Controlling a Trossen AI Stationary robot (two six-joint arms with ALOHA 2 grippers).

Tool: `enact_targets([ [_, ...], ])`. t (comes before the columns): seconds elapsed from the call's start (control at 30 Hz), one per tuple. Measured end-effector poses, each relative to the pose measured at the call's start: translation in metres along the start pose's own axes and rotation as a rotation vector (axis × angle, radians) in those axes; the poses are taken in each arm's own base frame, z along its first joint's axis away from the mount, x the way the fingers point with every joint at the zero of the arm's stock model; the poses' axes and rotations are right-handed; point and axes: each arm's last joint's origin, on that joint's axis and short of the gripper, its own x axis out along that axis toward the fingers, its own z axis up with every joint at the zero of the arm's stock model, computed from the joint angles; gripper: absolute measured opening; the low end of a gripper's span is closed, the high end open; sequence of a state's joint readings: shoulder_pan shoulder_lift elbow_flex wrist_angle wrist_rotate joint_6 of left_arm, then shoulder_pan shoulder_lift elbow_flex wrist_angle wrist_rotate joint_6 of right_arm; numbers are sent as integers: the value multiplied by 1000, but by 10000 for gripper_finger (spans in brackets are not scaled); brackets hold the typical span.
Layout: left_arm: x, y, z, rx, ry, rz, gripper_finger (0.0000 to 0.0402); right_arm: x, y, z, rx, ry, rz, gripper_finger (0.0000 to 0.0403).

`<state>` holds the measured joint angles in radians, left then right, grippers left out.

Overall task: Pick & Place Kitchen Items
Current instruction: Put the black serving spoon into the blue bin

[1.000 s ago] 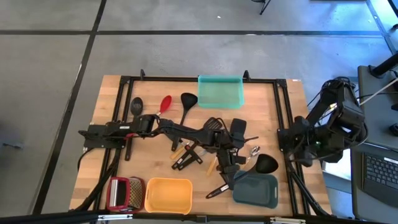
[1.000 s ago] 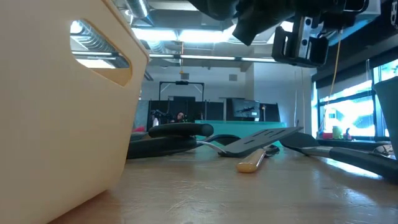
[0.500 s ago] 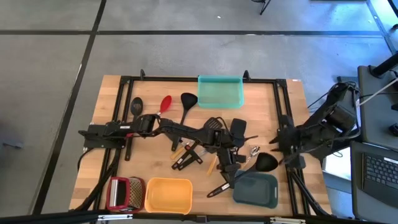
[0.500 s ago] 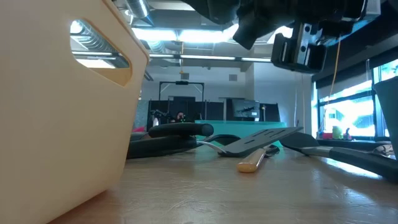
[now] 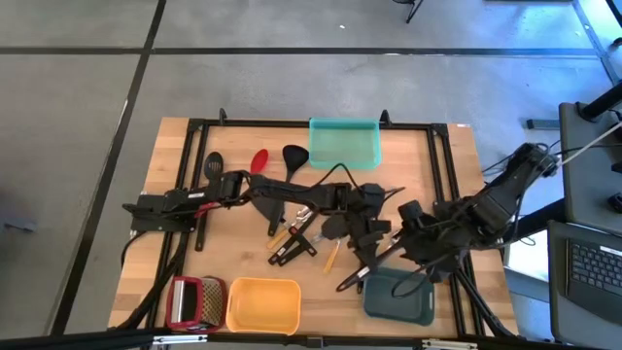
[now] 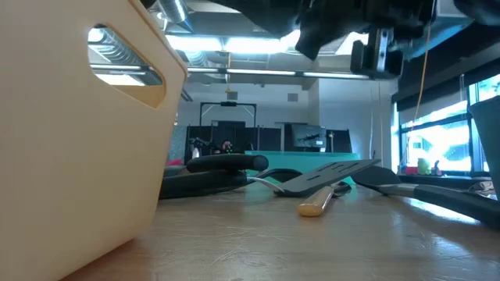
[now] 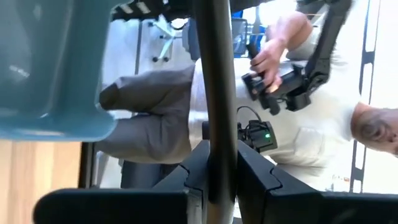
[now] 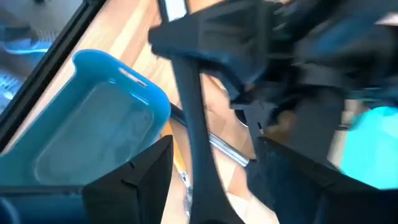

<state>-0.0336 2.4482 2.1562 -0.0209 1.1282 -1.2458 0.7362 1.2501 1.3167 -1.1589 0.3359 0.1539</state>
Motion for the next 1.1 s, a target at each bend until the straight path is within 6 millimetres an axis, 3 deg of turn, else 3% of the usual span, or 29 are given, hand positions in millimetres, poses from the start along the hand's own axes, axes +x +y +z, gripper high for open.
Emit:
enact_targets([
  [0.23, -8, -26, 5, 75, -23, -32, 40, 1, -4, 2, -35, -13, -8, 232],
  [0.67, -8, -36, 5, 99, -29, -41, 40, 19, 0, 3, -82, 102, -25, 223],
  [0.8, -7, -34, 5, 87, -30, -32, 40, 24, 2, 1, -92, 156, -25, 190],
  [1.1, -7, -28, 3, 37, -19, 0, 40, 25, 3, 2, -13, 159, 0, 70],
])
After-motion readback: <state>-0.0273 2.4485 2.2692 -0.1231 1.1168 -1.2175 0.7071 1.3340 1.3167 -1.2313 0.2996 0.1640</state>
